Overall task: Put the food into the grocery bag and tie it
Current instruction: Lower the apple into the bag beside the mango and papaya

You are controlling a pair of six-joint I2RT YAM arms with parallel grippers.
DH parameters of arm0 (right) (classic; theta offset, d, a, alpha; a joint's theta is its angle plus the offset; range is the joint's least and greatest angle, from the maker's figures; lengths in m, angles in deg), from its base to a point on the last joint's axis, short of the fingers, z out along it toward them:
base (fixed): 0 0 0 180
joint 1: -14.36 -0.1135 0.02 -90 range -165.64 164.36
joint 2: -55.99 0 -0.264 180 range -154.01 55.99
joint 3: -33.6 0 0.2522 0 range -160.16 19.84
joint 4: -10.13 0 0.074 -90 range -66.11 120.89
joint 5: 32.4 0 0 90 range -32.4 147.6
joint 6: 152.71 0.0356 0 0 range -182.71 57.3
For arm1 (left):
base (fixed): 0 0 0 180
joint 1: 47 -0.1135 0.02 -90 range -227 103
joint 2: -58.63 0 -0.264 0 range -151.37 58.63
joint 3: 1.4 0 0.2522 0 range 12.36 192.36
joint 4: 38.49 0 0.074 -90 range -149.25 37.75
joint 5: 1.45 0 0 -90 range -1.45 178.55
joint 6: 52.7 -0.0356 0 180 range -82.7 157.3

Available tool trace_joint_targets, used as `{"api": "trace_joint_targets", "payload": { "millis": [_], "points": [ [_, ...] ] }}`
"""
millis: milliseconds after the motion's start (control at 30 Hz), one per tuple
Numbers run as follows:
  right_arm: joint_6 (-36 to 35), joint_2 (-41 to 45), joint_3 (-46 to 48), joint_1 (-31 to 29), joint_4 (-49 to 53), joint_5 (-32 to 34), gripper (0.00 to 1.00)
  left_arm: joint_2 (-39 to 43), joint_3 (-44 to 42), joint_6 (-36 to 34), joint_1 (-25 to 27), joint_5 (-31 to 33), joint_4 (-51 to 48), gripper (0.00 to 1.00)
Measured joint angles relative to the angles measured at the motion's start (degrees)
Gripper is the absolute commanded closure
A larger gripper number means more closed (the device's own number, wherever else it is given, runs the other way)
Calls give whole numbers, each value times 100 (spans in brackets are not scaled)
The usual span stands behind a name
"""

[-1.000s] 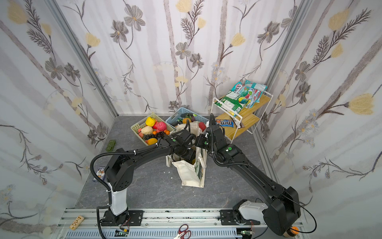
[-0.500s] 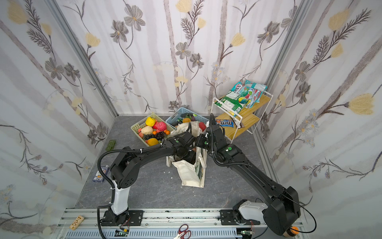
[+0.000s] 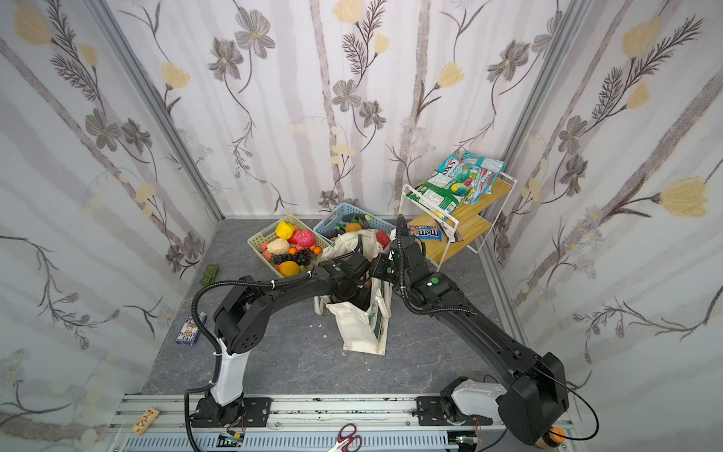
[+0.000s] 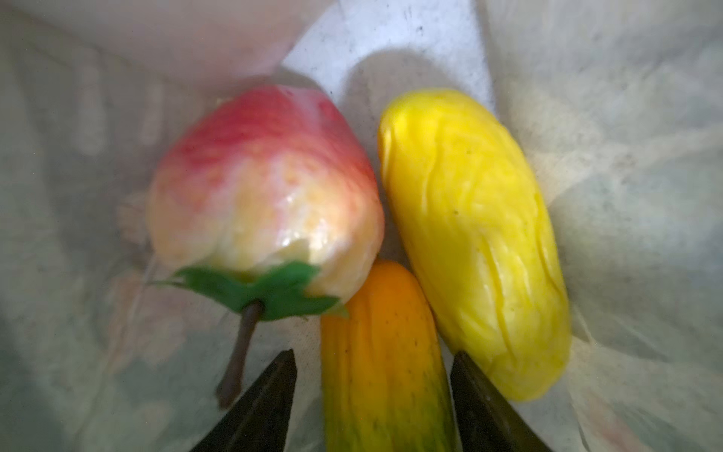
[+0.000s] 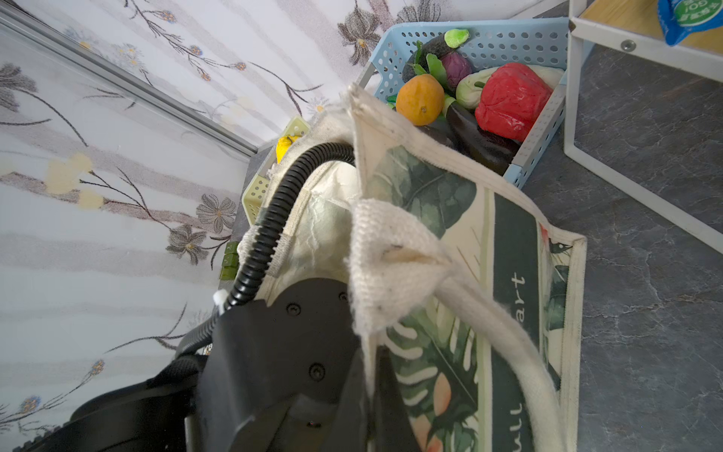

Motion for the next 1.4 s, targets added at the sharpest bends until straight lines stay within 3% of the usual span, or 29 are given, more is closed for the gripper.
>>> {"api": "trace_joint_targets", "payload": {
  "millis": [467,1400],
  "points": [
    [0,17,50,0,-11,44,99,-116,52,42,-4,-81,52,22],
    [17,81,122,2,-87,42,99,951,562,103,-63,-109,-461,21]
  ]
}}
